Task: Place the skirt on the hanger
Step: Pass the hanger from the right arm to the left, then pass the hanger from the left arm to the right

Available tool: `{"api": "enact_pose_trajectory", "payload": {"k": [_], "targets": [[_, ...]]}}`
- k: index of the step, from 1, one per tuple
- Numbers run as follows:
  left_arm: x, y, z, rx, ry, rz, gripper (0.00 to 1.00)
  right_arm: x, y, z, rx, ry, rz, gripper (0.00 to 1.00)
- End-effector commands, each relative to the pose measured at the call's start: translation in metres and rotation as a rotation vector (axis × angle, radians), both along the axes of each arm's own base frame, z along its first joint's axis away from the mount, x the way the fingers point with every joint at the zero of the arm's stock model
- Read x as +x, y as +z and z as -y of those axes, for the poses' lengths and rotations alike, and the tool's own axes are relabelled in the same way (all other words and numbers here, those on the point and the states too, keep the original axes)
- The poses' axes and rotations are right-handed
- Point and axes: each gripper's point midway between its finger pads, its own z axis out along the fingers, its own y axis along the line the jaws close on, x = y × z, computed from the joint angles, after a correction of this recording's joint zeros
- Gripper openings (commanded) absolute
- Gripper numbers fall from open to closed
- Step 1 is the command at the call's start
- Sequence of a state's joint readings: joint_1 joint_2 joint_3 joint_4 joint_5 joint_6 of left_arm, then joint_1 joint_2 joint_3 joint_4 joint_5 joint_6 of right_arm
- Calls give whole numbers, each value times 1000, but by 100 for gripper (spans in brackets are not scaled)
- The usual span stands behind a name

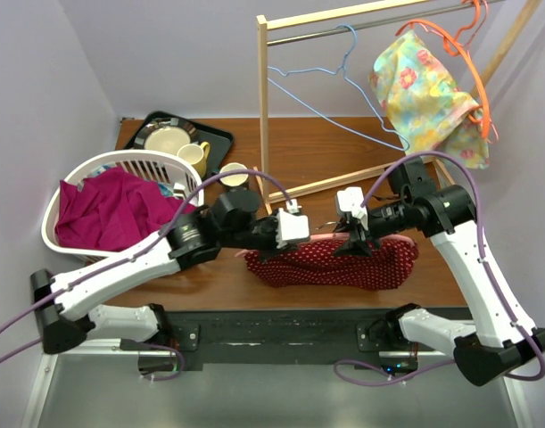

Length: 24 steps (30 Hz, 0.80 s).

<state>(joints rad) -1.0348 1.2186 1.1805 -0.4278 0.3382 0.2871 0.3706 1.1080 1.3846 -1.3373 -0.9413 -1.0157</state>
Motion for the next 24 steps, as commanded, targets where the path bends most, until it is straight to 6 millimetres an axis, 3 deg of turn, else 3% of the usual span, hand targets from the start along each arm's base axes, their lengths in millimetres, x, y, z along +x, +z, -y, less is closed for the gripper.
{"api": "enact_pose_trajectory", "payload": {"k": [1, 2, 6, 12, 13, 15, 16, 17, 18, 22, 23, 24], "targets": [[1, 53, -29, -199, 104, 70, 0, -26, -3, -1, 18, 60, -112, 55], [-3, 60, -39, -225, 118, 71, 0, -27, -4, -1, 17, 67, -119, 59], [-12, 60, -58, -246, 140, 59, 0, -25, -10, -1, 12, 71, -122, 61], [-26, 69, -78, -315, 151, 61, 0, -29, -23, -1, 6, 117, -161, 56], [-26, 70, -80, -320, 155, 65, 0, -33, -23, 0, 3, 133, -170, 53], [-23, 68, -84, -310, 179, 74, 0, -35, -21, 0, 5, 144, -174, 35], [-21, 69, -85, -310, 189, 79, 0, -36, -20, 0, 4, 147, -172, 25], [-21, 68, -85, -305, 194, 78, 0, -36, -19, 1, 2, 144, -168, 7], [-20, 68, -85, -307, 194, 77, 0, -36, -20, 3, -9, 138, -156, 0], [-10, 76, -87, -333, 259, 89, 0, -6, -17, 13, -44, -91, -127, 0], [-2, 75, -91, -320, 304, 100, 33, -2, -17, 19, -42, -136, -131, 0], [1, 77, -95, -320, 332, 109, 49, 7, -15, 32, -39, -216, -135, 0]]}}
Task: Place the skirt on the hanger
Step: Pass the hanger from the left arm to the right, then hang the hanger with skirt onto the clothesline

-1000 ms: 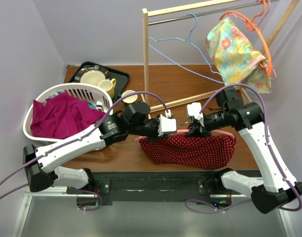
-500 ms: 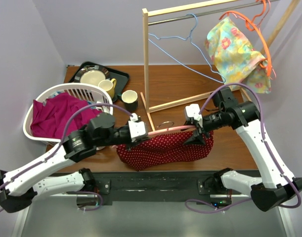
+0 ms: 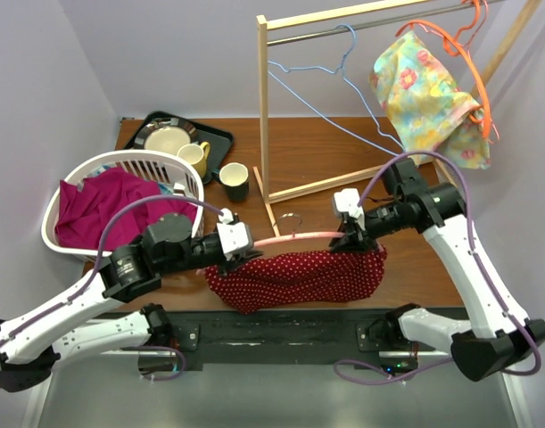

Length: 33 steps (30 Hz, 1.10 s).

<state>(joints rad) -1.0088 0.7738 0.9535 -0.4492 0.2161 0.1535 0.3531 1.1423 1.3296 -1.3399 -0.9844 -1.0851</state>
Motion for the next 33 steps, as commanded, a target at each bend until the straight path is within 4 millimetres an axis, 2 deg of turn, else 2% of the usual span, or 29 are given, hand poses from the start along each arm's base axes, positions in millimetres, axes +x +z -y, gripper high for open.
{"api": "enact_pose_trajectory", "payload": {"k": [1, 2, 3, 5, 6, 8, 9, 11, 12, 14, 15, 19, 25, 30, 33], "targets": [[27, 51, -13, -141, 172, 101, 57, 0, 1, 43, -63, -277, -121, 0], [32, 51, -19, -132, 209, 114, 68, 1, 1, 50, -72, -312, -127, 0], [32, 49, -22, -130, 218, 117, 71, 9, -1, 64, -70, -398, -137, 0], [29, 50, -28, -143, 217, 139, 75, 12, -5, 79, -56, -493, -145, 0], [28, 38, -29, -132, 216, 135, 75, 18, -8, 92, -58, -566, -145, 0], [26, 35, -34, -152, 215, 156, 78, 17, -15, 105, -68, -617, -168, 0], [26, 19, -33, -131, 214, 147, 79, 21, -16, 117, -60, -685, -173, 0], [25, 15, -35, -160, 217, 151, 80, 22, -22, 127, -74, -732, -163, 0], [26, 0, -34, -144, 218, 138, 80, 24, -23, 135, -74, -775, -163, 0], [26, -5, -32, -162, 220, 135, 80, 28, -23, 143, -80, -806, -153, 0], [27, -16, -31, -146, 220, 127, 81, 30, -23, 149, -81, -834, -156, 0], [29, -26, -26, -143, 216, 123, 81, 39, -17, 168, -79, -904, -105, 0], [30, -37, -22, -130, 209, 118, 81, 34, -18, 171, -81, -913, 36, 0], [28, -43, -20, -125, 194, 112, 81, 33, -23, 177, -108, -970, 73, 0], [28, -45, -21, -122, 195, 110, 81, 24, -15, 162, -73, -916, 133, 0]]}}
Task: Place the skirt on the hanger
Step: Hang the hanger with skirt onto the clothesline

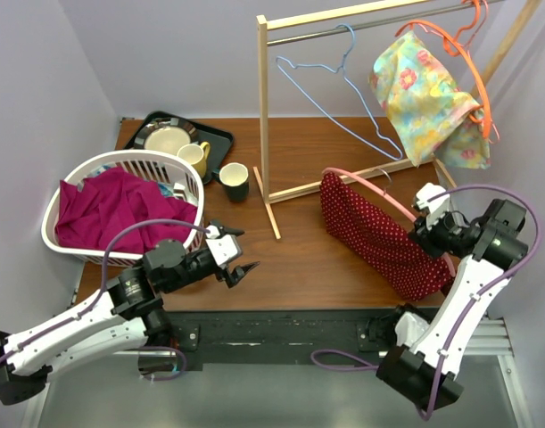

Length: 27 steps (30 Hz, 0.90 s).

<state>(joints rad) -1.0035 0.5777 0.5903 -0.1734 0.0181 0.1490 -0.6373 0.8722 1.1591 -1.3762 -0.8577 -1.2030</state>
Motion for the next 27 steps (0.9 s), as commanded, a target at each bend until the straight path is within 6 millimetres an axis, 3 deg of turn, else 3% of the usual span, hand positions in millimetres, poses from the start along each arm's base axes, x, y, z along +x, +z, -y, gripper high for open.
{"api": "enact_pose_trajectory", "payload": {"k": [1, 10, 18, 27], "targets": [[0, 10, 4, -47, -12, 26, 81, -15, 12, -28, 97, 43, 43, 0], [-3, 12, 2, -58, -23, 35, 82, -2, 27, -8, 106, -162, 89, 0], [-7, 12, 5, -59, -47, 32, 82, -4, 30, 9, 102, -358, 105, 0], [-10, 10, 6, -57, -69, 33, 82, 14, 51, 23, 128, -439, 204, 0]]}}
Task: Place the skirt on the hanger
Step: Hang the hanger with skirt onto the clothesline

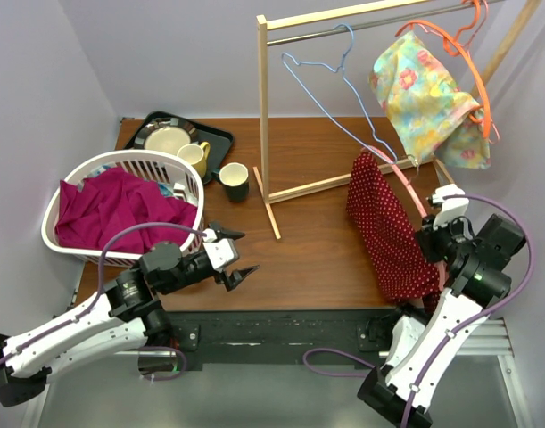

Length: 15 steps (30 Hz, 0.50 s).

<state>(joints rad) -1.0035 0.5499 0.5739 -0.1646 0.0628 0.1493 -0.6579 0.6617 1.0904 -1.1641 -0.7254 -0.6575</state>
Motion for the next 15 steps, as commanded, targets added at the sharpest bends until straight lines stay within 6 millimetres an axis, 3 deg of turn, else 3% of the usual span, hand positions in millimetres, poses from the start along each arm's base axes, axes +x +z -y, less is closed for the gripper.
{"api": "enact_pose_trajectory", "payload": {"k": [1, 5, 6, 10, 15], "targets": [[-2, 9, 5, -37, -25, 27, 82, 25, 39, 14, -21, -49, 167, 0], [-2, 10, 5, -39, -29, 27, 82, 50, 57, 27, -7, -46, 223, 0], [-2, 9, 6, -37, -29, 24, 82, 57, 73, 28, -7, -34, 259, 0], [-1, 6, 7, -26, -30, 19, 82, 81, 102, 38, 17, 1, 296, 0], [2, 4, 6, -18, -14, 15, 82, 101, 122, 21, 114, 128, 272, 0]]}}
